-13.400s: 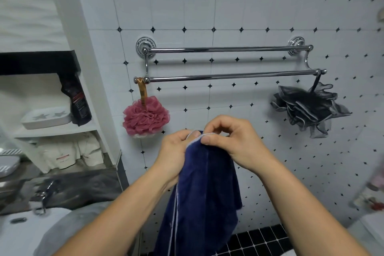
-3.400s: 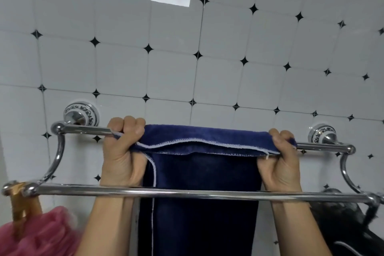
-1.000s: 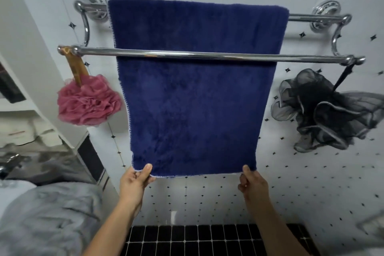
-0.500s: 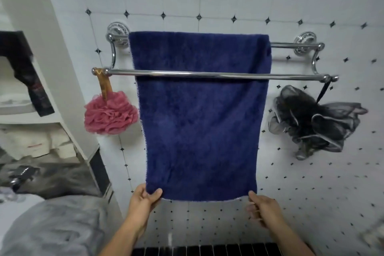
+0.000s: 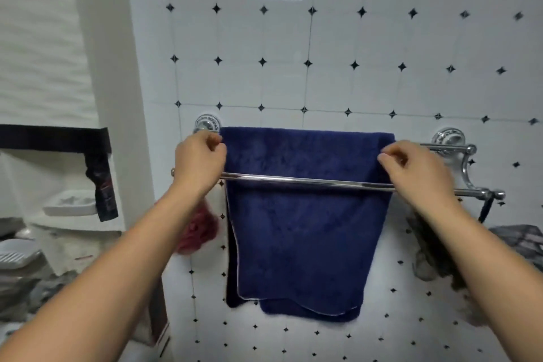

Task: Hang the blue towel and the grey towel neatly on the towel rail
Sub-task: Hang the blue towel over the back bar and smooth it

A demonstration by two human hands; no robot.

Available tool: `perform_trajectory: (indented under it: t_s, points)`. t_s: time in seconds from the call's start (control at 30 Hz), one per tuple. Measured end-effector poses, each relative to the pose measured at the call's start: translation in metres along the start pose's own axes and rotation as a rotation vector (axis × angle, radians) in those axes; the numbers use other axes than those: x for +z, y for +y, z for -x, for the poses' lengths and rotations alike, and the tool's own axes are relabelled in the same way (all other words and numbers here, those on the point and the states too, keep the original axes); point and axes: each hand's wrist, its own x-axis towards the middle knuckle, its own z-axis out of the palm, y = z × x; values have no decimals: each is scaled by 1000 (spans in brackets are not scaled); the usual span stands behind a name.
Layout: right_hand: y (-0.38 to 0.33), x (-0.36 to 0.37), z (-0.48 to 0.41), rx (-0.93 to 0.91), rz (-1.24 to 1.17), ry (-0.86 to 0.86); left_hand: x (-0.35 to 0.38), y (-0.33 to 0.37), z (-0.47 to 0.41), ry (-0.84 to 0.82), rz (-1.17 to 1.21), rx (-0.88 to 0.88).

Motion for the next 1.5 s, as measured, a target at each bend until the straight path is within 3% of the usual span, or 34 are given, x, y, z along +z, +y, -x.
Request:
perform_trajectory:
  t_s: [0.07, 0.17, 0.4, 0.6, 0.73, 0.87, 0.97, 1.03, 1.17, 1.27, 1.37, 1.5]
  points:
    - [-2, 9, -29, -49, 90, -20, 13, 0, -25, -89, -58, -81]
    - [3, 23, -50, -162, 307, -39, 35, -8, -42, -170, 118, -246]
    - [0, 12, -69, -386, 527, -12, 41, -4, -56, 69, 217, -260]
    - [1, 5, -82, -37, 293, -101, 33, 14, -79, 148, 91, -167]
    - [4, 5, -69, 77, 95, -31, 42, 7, -67, 66, 78, -263]
    - [14, 4, -56, 252, -97, -111, 45, -9, -54, -126, 267, -353]
    - [14, 6, -51, 443, -504, -186, 46, 0, -54, -266, 421, -455]
    - [14, 6, -49, 479, -612, -199, 45, 6, -54, -349, 520, -515]
    - [23, 8, -48, 448, -593, -140, 40, 1, -58, -308, 603, -531]
    - [26, 14, -44, 405, -360, -21, 39, 4, -54, -451, 528, -498]
    - [19, 20, -39, 330, -161, -35, 42, 6, -51, -549, 400, -441]
    - [20, 21, -41, 351, -98, -24, 35, 5, -51, -615, 376, -387]
